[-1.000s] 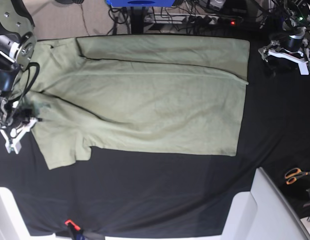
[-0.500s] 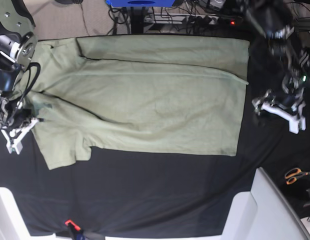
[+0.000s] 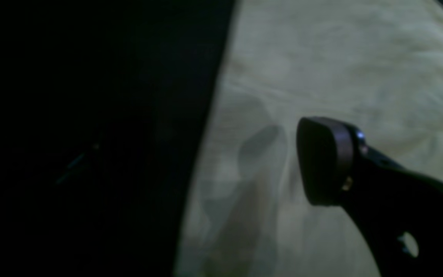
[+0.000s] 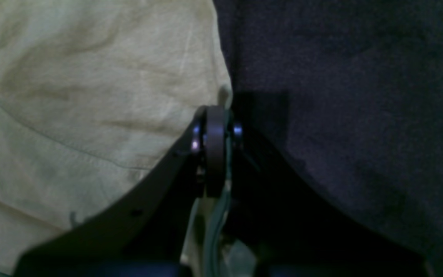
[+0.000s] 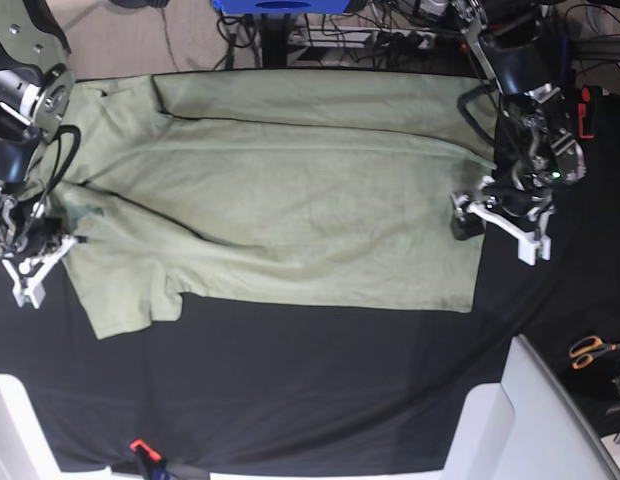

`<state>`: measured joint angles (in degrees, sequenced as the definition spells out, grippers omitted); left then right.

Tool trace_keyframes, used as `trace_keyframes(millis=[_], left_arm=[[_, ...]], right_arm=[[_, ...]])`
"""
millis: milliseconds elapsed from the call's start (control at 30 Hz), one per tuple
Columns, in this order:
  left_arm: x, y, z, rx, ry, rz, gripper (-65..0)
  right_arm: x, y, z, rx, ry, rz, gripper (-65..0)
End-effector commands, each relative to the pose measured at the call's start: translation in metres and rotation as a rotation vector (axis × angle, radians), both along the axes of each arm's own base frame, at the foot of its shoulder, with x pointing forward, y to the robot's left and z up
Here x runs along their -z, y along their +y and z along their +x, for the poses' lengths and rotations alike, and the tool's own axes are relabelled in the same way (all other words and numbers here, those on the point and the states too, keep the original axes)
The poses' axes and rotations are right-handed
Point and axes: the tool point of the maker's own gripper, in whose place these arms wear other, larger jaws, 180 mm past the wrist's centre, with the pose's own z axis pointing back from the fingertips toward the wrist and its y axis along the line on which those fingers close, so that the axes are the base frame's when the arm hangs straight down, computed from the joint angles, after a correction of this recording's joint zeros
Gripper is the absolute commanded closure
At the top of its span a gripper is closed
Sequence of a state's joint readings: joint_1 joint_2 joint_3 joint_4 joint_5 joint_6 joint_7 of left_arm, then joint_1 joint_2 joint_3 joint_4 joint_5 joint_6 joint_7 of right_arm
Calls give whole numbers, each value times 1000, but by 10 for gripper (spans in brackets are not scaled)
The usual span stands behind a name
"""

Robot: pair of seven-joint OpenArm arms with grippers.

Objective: Fold the T-shirt properly
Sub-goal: 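Grasp the unfolded side edge, right gripper at sleeve, left at hem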

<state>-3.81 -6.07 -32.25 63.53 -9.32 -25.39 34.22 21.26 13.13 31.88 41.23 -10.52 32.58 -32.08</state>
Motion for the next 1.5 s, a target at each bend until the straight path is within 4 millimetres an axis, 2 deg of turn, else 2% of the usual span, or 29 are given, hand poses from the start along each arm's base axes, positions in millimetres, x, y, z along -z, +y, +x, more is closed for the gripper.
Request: trace_keyframes(millis=[0, 33, 100, 167, 333, 467, 667, 767, 933, 1133, 1333, 1367, 1400, 1467], left_arm=[[6, -6, -5, 10, 33, -21, -597], [11, -9, -8, 13, 46, -30, -596], [19, -12, -12, 11, 70, -47, -551], [25, -14, -15, 9, 85, -58, -451], [24, -12, -11, -4, 52, -58, -181], [24, -9, -12, -9, 54, -55, 0], [22, -2, -13, -9, 56, -41, 0], [11, 4, -8, -5, 23, -13, 0], [-7, 10, -18, 20, 13, 49, 0], [-9, 12, -29, 29, 19, 72, 0], [-19, 14, -29, 43, 19, 97, 0], [-25, 15, -26, 45, 4, 107, -63], [-30, 16, -23, 47, -11, 117, -151], [-38, 17, -20, 51, -31, 133, -360]], right_arm=[[-15, -10, 15, 6, -47, -16, -2], [-15, -10, 15, 6, -47, -16, -2], [-15, -10, 15, 6, -47, -16, -2], [-15, -9, 15, 5, -47, -14, -2], [-15, -9, 15, 6, -47, -13, -2], [-15, -9, 15, 6, -47, -13, -2], [-15, -8, 15, 6, -47, -12, -2], [-14, -7, 14, 5, -46, -10, -2], [-13, -6, 14, 4, -45, -8, -2], [-13, -5, 14, 4, -45, -7, -2], [-13, -5, 14, 4, -43, -6, -2], [-13, -5, 14, 4, -43, -6, -2], [-13, -5, 14, 4, -43, -6, -2], [-13, -5, 14, 3, -43, -7, -2]])
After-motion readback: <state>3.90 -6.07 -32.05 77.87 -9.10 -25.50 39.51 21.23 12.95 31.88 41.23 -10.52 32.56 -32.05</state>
